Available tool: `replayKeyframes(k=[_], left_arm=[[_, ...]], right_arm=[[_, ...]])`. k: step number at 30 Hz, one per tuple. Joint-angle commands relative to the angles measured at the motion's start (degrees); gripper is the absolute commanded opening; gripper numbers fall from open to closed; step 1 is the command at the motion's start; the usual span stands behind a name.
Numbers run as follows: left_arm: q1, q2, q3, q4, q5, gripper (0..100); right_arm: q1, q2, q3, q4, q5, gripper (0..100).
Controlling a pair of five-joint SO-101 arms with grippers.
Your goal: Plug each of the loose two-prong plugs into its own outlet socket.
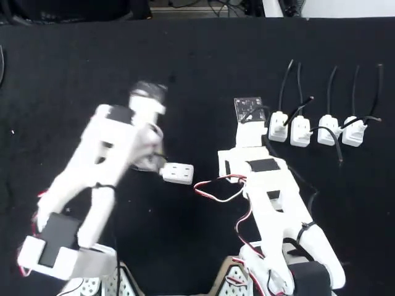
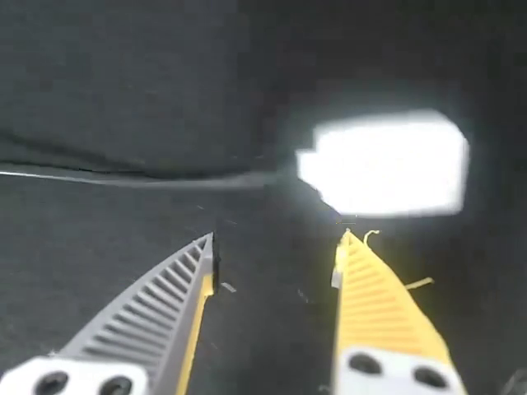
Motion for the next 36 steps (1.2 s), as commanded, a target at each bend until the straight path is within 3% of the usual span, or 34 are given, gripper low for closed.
replayKeyframes(k=[1, 4, 7, 19, 26, 31, 36], left_arm=[[-13.14, 1.41, 0.84, -14.15, 0.18, 23], [-18.33, 4.75, 7.08, -27.16, 6.59, 24], [-21.23, 7.47, 11.82, -34.73, 10.73, 24], [-36.97, 2.9, 14.29, -30.59, 10.37, 23], [-42.33, -6.42, 14.02, -31.12, 0.0, 24], [-46.11, -12.57, 9.98, -31.03, -14.68, 23], [-50.95, -9.76, 0.92, -33.23, -17.76, 23]], right_arm=[[1.14, -1.89, -3.21, -1.23, -0.62, 21.2], [1.05, -1.89, -3.21, -1.23, -0.62, 21.2], [1.05, -1.89, -3.21, -1.23, -0.62, 21.2], [1.05, -1.89, -3.21, -1.23, -0.62, 21.2], [1.05, -1.89, -3.21, -1.23, -0.62, 21.2], [1.05, -1.8, -3.21, -1.23, -0.62, 21.2], [1.05, -1.8, -3.21, -1.23, -0.62, 21.2]])
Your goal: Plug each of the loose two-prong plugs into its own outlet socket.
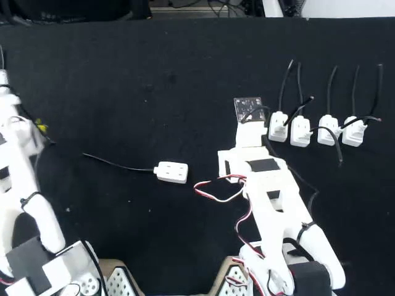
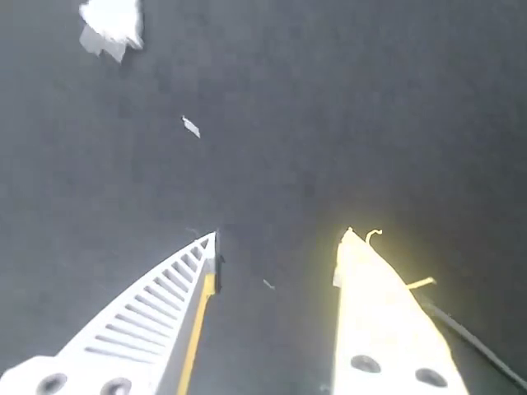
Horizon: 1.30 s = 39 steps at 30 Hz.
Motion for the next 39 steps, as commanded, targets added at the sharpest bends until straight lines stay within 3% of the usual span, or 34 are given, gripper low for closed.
replayKeyframes(k=[1, 8, 15, 28, 39], left_arm=[[-4.53, 1.67, -12.44, -1.76, -4.13, 23], [-8.31, 20.92, -34.42, 2.02, -15.3, 23], [-11.47, 40.26, -57.8, 3.78, -15.3, 24], [-8.48, 72.09, -94.64, 4.04, -15.3, 24], [-6.99, 81.14, -104.57, 4.13, -18.55, 24]], right_arm=[[1.14, -1.8, -3.21, -1.23, -0.7, 21.2], [1.14, -1.8, -3.21, -1.23, -0.7, 21.2], [1.14, -1.8, -3.21, -1.23, -0.7, 21.2], [1.14, -1.8, -3.21, -1.32, -0.88, 21.2], [1.14, -1.8, -2.68, -2.9, -0.79, 21.2]])
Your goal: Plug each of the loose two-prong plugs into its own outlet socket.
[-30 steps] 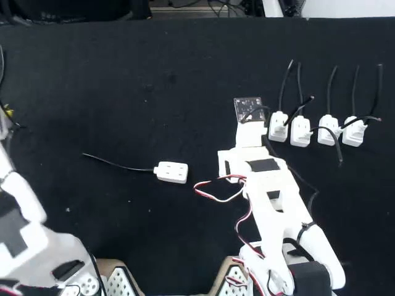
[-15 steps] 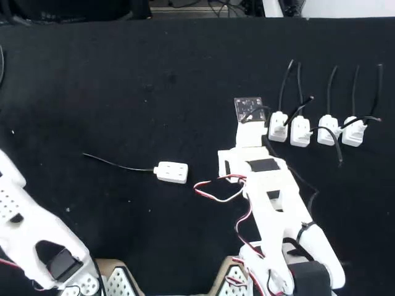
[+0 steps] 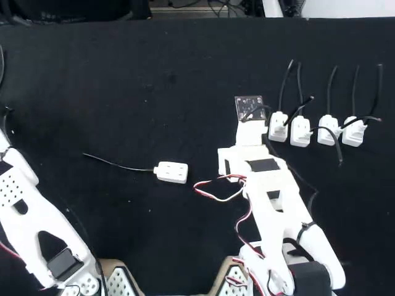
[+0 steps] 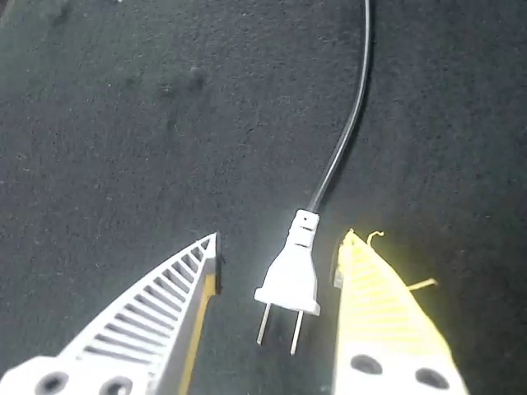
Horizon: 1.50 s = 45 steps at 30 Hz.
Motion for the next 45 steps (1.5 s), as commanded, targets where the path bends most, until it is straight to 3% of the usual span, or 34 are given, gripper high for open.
replayKeyframes(k=[1, 20, 32, 45], left_arm=[[0.84, -1.32, -4.18, 0.18, -0.7, 24], [0.75, 4.84, -9.1, -0.53, -0.7, 28], [-0.57, 9.49, -7.52, -5.98, -0.26, 27], [-0.48, 10.46, -4.62, -2.2, -0.62, 3]], right_arm=[[1.14, -1.8, -2.68, -1.05, -0.35, 21.2], [1.14, -1.8, -2.68, -1.05, -0.26, 21.2], [1.14, -1.8, -2.68, -1.05, -0.26, 21.2], [1.14, -1.8, -2.68, -1.05, -0.26, 21.2]])
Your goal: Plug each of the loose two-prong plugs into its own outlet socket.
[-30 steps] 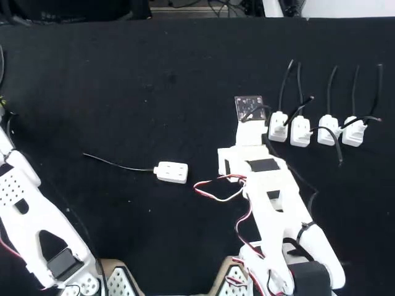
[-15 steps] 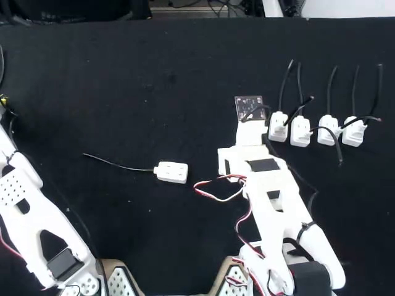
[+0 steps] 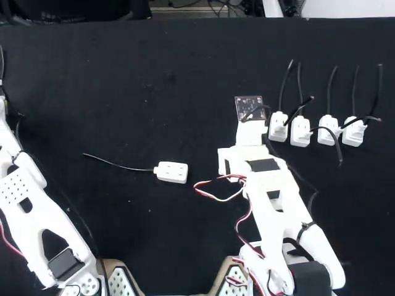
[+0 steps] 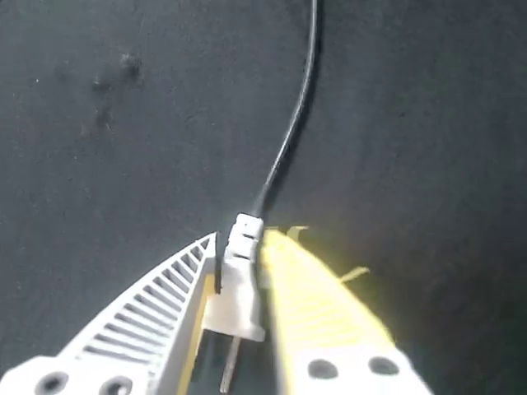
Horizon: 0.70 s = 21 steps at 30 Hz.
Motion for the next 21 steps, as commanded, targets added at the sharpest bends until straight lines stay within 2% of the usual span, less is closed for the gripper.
replayKeyframes(k=[1, 6, 11, 16, 21], left_arm=[[-1.36, -0.26, 0.57, 1.76, -0.26, 3], [-1.36, -1.14, -0.66, 9.58, -0.09, 3], [-1.27, -1.14, -9.98, 20.84, -0.09, 3], [-1.89, 0.18, -17.36, 22.59, -0.26, 4], [-2.77, 0.53, -18.59, 24.35, -0.35, 20]], right_arm=[[1.14, -1.8, -2.68, -1.05, -0.26, 21.2], [1.14, -1.8, -2.68, -1.05, -0.26, 21.2], [1.14, -1.8, -2.68, -1.05, -0.26, 21.2], [1.14, -1.8, -2.68, -1.05, -0.26, 21.2], [1.14, -1.8, -2.68, -1.05, -0.26, 21.2]])
